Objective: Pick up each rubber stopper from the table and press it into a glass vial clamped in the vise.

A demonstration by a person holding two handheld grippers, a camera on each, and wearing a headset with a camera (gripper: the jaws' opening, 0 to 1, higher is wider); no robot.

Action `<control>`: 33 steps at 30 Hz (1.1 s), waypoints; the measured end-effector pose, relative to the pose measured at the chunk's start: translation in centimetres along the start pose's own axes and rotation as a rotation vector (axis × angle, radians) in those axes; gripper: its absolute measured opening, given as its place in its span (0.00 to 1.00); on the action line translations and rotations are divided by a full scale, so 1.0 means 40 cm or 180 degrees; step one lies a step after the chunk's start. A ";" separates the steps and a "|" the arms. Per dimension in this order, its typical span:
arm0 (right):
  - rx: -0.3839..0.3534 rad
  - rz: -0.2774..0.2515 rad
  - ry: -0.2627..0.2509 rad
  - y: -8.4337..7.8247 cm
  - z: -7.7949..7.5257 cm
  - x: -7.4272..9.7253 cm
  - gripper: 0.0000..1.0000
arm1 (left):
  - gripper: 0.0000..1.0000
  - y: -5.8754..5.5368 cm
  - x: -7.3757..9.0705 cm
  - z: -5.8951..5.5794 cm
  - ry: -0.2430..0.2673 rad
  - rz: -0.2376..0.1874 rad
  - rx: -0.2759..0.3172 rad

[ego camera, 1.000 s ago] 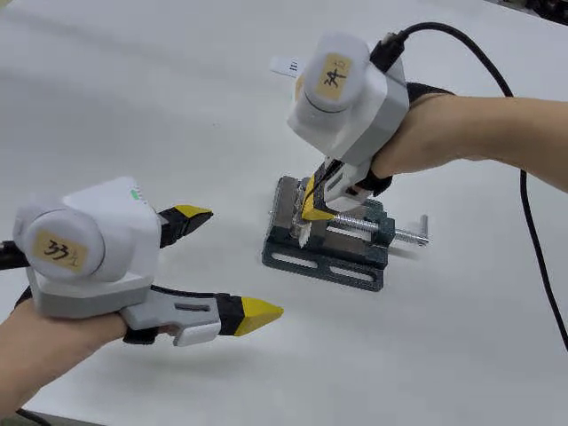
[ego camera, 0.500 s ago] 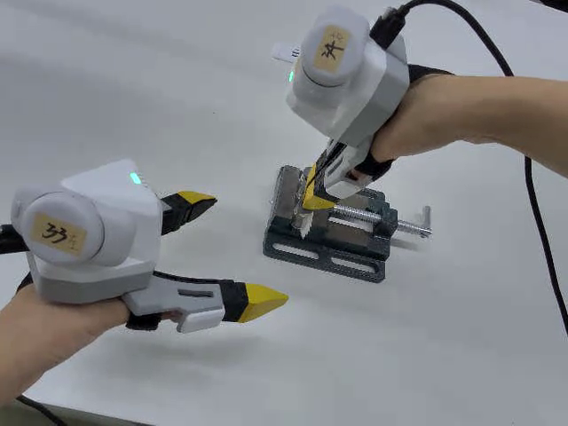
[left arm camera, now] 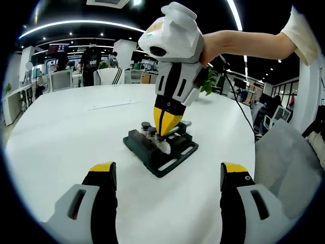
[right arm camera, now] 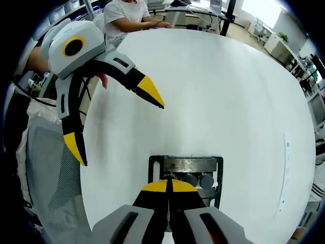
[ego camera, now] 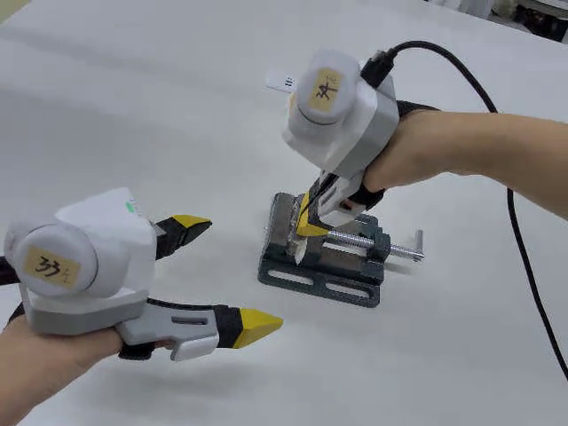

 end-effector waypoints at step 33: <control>-0.0513 -0.1406 -0.0396 -0.051 0.047 0.044 0.27 | 0.86 0.052 0.024 0.027 0.0097 0.0068 -0.0288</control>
Point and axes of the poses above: the centre of the closed fingertips' face, and the gripper's own axes: x roughly backward along the fingers, z roughly to its left, y roughly out of its top, the point moved 6 cm from there along x, roughly backward along the fingers, and after that the axes turned 15 degrees about -z, right-handed, at the moved point
